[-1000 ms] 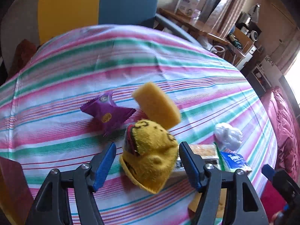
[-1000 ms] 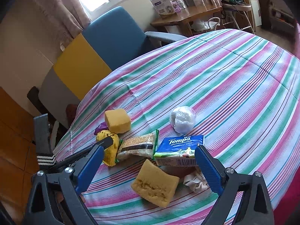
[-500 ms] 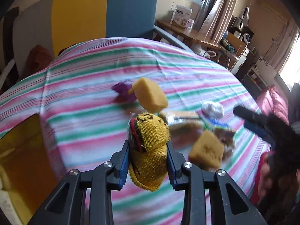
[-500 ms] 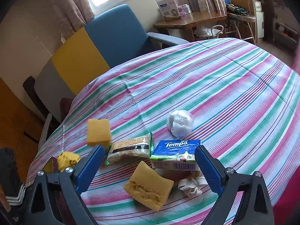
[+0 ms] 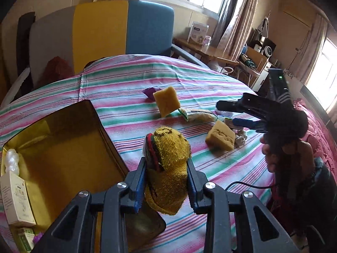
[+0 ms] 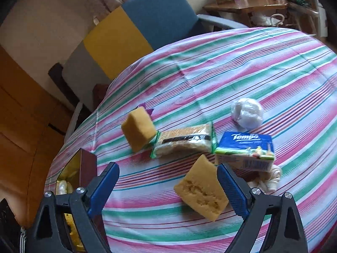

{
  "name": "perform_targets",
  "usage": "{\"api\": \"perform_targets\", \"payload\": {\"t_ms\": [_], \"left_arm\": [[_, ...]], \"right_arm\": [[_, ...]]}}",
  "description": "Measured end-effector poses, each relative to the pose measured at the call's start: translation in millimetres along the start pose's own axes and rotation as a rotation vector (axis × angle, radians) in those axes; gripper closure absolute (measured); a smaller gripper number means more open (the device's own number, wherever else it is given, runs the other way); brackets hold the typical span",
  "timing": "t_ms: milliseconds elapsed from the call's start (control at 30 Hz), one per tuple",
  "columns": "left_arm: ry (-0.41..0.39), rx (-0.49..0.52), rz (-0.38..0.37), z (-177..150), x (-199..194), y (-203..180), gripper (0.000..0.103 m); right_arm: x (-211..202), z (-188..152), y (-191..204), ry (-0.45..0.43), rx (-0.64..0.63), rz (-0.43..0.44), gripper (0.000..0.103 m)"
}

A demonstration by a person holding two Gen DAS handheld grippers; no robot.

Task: Organize objects
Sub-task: 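Carry the knit toy into the tray while the right tool grasps a yellow sponge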

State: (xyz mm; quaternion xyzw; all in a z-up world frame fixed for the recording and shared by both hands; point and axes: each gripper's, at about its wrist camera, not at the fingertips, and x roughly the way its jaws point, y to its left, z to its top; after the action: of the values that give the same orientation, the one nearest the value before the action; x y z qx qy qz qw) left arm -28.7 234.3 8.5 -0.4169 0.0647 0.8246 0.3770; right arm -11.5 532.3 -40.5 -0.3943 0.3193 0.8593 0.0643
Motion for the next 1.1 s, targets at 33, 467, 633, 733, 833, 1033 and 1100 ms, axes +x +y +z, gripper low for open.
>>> {"api": "perform_targets", "payload": {"t_ms": [33, 467, 633, 733, 833, 1033, 1100], "left_arm": [[-0.008, 0.002, -0.002, -3, -3, 1, 0.070], [-0.052, -0.043, -0.109, -9, -12, 0, 0.070], [-0.055, -0.009, -0.136, -1, -8, -15, 0.070], [-0.032, 0.010, -0.115, -2, 0, -22, 0.070], [-0.021, 0.016, -0.118, -6, 1, -23, 0.070], [-0.020, -0.013, -0.093, -11, -10, -5, 0.070], [-0.026, -0.039, -0.086, -14, -16, 6, 0.070]], "right_arm": [[3, -1, 3, 0.020, -0.007, 0.029, 0.008], [31, -30, 59, 0.313, -0.104, 0.562, 0.002], [27, -29, 57, 0.288, -0.092, 0.584, 0.001], [21, -19, 39, 0.210, -0.021, 0.502, 0.001], [13, -15, 27, 0.147, 0.011, 0.425, 0.001], [15, -10, 53, 0.083, -0.165, 0.106, 0.006], [25, -4, 65, 0.071, -0.237, 0.026, 0.006]]}}
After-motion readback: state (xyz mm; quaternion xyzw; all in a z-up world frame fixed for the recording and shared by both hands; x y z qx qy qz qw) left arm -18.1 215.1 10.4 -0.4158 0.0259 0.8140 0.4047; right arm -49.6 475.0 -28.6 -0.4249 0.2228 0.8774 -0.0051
